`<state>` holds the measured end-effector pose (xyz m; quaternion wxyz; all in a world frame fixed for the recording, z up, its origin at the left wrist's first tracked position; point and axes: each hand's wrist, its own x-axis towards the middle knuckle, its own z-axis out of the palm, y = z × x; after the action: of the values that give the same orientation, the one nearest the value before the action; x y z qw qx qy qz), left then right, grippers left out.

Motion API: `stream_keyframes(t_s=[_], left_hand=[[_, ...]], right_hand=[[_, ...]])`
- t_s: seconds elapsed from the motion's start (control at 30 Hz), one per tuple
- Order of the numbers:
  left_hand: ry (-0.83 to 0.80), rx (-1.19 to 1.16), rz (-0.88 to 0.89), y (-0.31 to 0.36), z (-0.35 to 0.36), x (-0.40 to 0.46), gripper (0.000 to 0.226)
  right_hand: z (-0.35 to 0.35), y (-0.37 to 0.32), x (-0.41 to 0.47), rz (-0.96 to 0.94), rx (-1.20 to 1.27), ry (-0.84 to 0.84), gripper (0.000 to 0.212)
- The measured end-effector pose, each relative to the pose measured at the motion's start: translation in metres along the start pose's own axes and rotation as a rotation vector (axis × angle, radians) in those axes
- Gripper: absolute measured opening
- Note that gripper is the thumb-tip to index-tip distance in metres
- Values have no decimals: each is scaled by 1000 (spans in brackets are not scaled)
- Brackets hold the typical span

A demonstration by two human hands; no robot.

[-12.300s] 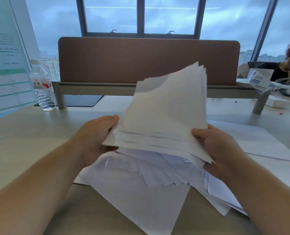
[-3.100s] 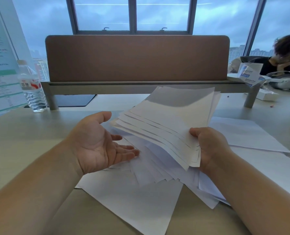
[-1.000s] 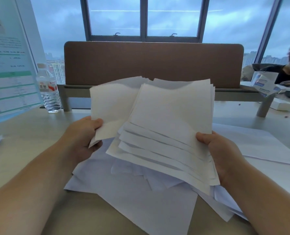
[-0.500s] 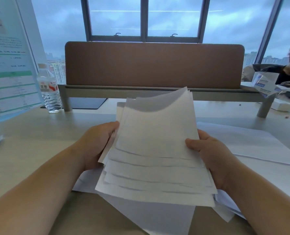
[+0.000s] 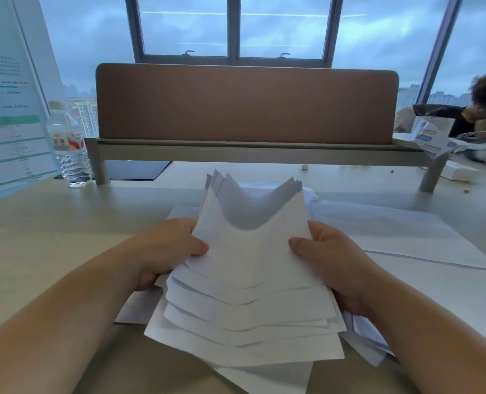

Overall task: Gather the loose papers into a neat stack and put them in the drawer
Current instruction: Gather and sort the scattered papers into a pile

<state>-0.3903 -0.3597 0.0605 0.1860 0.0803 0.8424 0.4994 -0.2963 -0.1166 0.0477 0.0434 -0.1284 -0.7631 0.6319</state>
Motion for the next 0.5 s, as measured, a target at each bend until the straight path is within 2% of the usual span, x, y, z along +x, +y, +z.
stream_keyframes(t_s=[0.07,0.17,0.3,0.4,0.5], left_hand=[[67,-2,2,-1,-2,4,24],[132,-49,-6,-4,-5,10,27],[168,-101,8,1,-1,11,26],[164,-111,51,3,0,12,27],[195,-138,68,4,-3,13,25]], right_hand=[[-1,-1,4,-32,-48,34,20],[-12,-2,9,-143,-284,213,18],[-36,1,16,-233,-560,388,35],[-50,3,21,-39,-900,407,49],[-55,13,25,198,-1034,279,63]])
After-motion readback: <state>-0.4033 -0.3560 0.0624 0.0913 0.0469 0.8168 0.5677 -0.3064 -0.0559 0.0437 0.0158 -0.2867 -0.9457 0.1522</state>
